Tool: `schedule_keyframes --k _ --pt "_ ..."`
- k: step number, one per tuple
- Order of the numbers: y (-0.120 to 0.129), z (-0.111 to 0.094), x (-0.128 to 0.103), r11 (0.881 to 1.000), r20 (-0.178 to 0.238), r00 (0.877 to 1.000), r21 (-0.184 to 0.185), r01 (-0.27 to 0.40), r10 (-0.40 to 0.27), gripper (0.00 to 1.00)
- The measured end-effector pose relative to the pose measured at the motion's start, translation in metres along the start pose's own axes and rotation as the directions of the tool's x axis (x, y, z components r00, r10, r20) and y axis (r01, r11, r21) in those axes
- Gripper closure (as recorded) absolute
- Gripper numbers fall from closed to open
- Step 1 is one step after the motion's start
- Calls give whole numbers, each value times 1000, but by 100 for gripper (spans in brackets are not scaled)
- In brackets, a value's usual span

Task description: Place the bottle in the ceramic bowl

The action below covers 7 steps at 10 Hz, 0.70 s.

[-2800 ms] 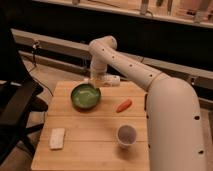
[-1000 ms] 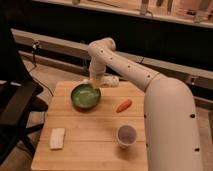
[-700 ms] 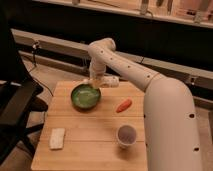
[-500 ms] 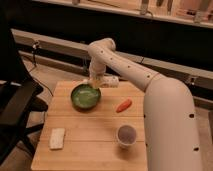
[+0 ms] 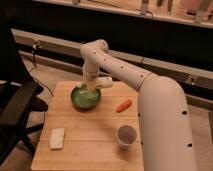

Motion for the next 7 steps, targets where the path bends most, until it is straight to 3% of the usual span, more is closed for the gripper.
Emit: schedule_keyframes --k 3,7 --pt "-2 11 -14 999 14 999 -19 37 -37 22" --pt "-3 27 -26 996 40 996 -39 80 -78 20"
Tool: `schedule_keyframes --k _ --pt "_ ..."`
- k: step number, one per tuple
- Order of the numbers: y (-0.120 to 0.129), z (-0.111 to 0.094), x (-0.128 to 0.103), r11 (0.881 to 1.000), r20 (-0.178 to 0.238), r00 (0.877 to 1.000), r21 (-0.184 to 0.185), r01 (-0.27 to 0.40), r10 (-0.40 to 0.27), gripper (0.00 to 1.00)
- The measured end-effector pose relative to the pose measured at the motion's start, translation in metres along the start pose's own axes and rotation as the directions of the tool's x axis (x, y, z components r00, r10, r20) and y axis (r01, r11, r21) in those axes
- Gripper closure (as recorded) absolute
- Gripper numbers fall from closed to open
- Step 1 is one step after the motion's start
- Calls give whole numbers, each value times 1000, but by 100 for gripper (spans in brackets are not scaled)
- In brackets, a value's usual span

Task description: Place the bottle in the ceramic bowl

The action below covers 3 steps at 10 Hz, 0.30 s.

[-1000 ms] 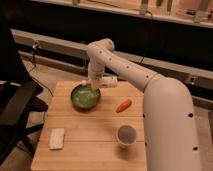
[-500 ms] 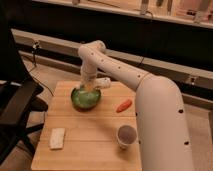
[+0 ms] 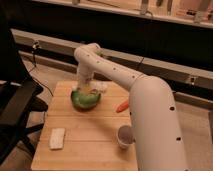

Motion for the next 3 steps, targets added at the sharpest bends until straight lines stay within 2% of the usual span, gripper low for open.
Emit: schedule_keyframes --k 3 --pt "-4 6 -2 1000 20 1000 2 12 -12 20"
